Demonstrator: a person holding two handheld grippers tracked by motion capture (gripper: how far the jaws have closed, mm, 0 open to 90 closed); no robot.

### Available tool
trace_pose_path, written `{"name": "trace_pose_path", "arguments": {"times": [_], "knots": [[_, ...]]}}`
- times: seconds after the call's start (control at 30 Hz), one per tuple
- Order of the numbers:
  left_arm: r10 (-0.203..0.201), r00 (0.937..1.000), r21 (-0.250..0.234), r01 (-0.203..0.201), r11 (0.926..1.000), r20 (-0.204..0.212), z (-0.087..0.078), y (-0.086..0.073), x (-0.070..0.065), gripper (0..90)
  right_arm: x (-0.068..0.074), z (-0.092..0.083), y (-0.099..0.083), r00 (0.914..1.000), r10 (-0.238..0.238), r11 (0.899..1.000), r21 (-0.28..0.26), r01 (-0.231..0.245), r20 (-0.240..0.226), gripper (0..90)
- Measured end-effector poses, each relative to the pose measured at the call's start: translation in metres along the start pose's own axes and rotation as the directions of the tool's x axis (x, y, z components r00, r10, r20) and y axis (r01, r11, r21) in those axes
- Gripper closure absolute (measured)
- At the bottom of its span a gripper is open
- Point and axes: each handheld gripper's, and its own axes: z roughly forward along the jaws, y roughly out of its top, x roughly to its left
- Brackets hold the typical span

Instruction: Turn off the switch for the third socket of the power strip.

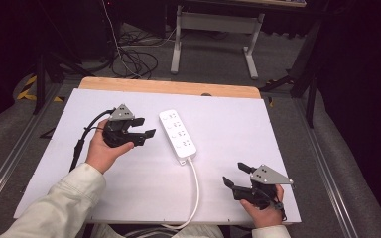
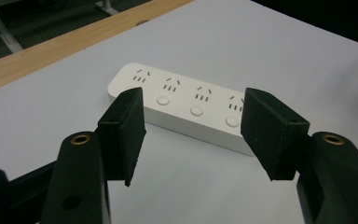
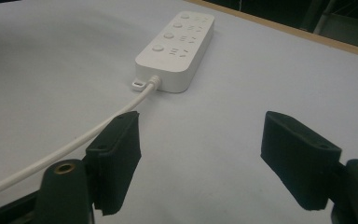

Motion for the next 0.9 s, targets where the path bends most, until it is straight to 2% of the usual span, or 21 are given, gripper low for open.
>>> {"name": "trace_pose_path", "arguments": {"times": [0.03,0.23,0.3,0.43,0.5,0.57,0.83,0.9], "knots": [[0.007,1.0000,0.002,-0.007,1.0000,-0.005,0.003,0.001,0.001,40.0,0.000,0.000,0.000,1.0000,-0.002,1.000,-0.001,0.002,-0.001,28.4],[-0.016,0.9999,0.001,0.016,0.9999,-0.004,0.018,0.004,0.006,40.7,0.000,0.000,0.000,1.0000,0.000,1.000,-0.002,0.000,-0.004,28.5],[-0.010,0.9998,0.006,0.010,0.9999,-0.016,0.023,0.006,0.007,41.3,0.000,0.000,0.000,1.0000,0.001,1.000,-0.003,-0.001,-0.005,28.5],[-0.009,1.0000,0.011,0.009,0.9999,0.001,0.032,0.011,0.006,41.4,0.000,0.000,0.000,1.0000,0.001,1.000,-0.004,-0.001,-0.005,28.5],[-0.005,1.0000,0.016,0.005,0.9999,0.002,0.036,0.013,0.005,44.2,0.000,0.000,0.000,1.0000,0.000,1.000,-0.003,0.000,-0.006,28.5],[0.016,0.9999,0.026,-0.016,0.9995,0.003,0.039,0.014,0.005,45.4,0.000,0.000,0.000,1.0000,0.000,1.000,-0.003,0.000,-0.006,28.5],[-0.035,0.9994,0.009,0.035,0.9993,-0.002,0.054,0.010,0.013,57.9,0.000,0.000,0.000,1.0000,-0.002,1.000,-0.005,0.002,-0.008,28.5],[-0.036,0.9993,-0.009,0.036,0.9993,-0.004,0.058,0.009,0.016,63.7,0.000,0.000,0.000,1.0000,-0.002,1.000,-0.005,0.002,-0.009,28.5]]}}
